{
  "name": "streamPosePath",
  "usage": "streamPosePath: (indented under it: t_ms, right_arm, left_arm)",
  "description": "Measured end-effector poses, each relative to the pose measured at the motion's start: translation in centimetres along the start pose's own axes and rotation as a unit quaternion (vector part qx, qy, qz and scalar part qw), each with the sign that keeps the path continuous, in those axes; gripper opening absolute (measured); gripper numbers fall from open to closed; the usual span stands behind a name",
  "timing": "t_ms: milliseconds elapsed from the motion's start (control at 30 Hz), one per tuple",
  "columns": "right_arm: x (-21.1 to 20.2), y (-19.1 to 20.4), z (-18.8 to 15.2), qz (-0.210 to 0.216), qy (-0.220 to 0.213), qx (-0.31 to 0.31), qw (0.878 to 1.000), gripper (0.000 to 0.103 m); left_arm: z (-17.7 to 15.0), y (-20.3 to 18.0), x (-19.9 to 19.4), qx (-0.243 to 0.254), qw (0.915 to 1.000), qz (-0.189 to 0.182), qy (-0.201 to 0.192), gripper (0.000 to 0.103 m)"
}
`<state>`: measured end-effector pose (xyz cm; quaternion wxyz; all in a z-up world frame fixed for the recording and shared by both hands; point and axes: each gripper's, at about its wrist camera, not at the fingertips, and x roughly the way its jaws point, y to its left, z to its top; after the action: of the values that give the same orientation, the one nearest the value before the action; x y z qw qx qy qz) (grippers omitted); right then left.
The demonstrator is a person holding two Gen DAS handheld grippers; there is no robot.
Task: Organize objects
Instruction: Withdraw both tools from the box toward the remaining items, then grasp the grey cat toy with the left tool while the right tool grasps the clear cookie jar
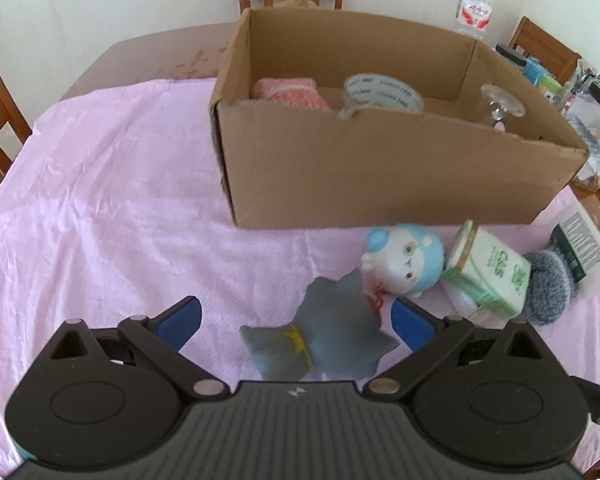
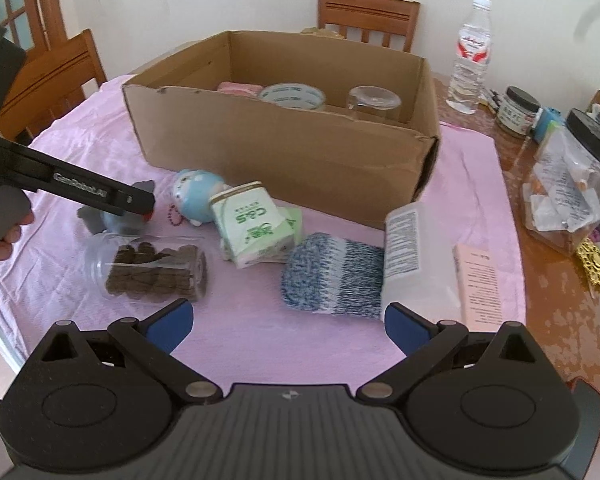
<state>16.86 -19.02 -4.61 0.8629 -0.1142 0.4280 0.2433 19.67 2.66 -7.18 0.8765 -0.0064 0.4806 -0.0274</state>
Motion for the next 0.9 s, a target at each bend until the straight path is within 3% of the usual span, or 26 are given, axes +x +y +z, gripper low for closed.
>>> streamPosePath:
  t_ms: [567,900]
  right_arm:
    - [1.0,3.5,1.0,0.030,0.012,-0.021,0.999,0.103]
    - [1.2,4.6,1.0,0.027,0.017,-0.023,0.999,0.103]
  left_arm:
    - [-1.3,3.0,-1.1,0.022,0.9987,-0.042,0.018,0.102]
    - [-1.2,0.9,0.8,0.024,0.9986,-0.041,0.025,0.101]
